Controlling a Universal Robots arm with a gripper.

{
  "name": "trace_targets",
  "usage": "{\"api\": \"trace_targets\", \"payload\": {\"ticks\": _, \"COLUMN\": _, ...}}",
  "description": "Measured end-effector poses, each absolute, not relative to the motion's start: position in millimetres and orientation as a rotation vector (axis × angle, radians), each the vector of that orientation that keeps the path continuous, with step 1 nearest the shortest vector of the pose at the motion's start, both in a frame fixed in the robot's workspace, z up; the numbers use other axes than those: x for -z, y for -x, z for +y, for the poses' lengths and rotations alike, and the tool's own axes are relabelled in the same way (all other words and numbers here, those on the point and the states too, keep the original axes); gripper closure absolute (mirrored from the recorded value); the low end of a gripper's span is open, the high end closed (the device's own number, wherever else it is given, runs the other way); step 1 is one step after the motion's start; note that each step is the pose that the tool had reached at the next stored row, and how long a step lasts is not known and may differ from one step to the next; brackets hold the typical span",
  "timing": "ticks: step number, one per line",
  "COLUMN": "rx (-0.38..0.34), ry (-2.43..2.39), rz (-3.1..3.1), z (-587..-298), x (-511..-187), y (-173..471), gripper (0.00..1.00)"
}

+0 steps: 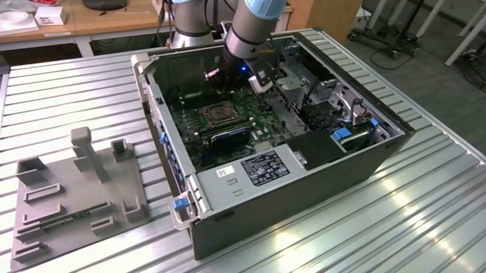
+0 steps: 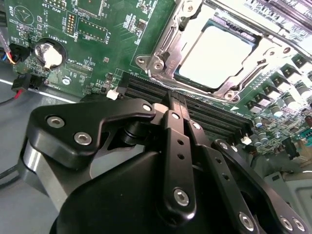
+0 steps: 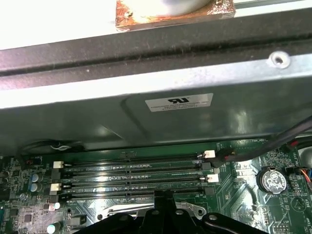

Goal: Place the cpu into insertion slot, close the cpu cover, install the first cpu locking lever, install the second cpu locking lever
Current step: 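Install the first cpu locking lever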

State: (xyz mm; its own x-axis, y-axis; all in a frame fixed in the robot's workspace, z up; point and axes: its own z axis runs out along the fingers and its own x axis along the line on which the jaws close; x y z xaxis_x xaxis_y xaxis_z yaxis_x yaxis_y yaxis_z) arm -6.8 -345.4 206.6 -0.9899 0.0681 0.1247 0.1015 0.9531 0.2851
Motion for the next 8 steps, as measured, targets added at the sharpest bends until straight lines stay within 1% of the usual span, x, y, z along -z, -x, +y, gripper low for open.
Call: {"api": "trace_targets", "payload": {"ticks": 8, "rx": 0.444, "ry": 0.126, "rz": -2.999, "z": -345.4, "x": -206.6, "y": 6.8, "gripper": 0.89}}
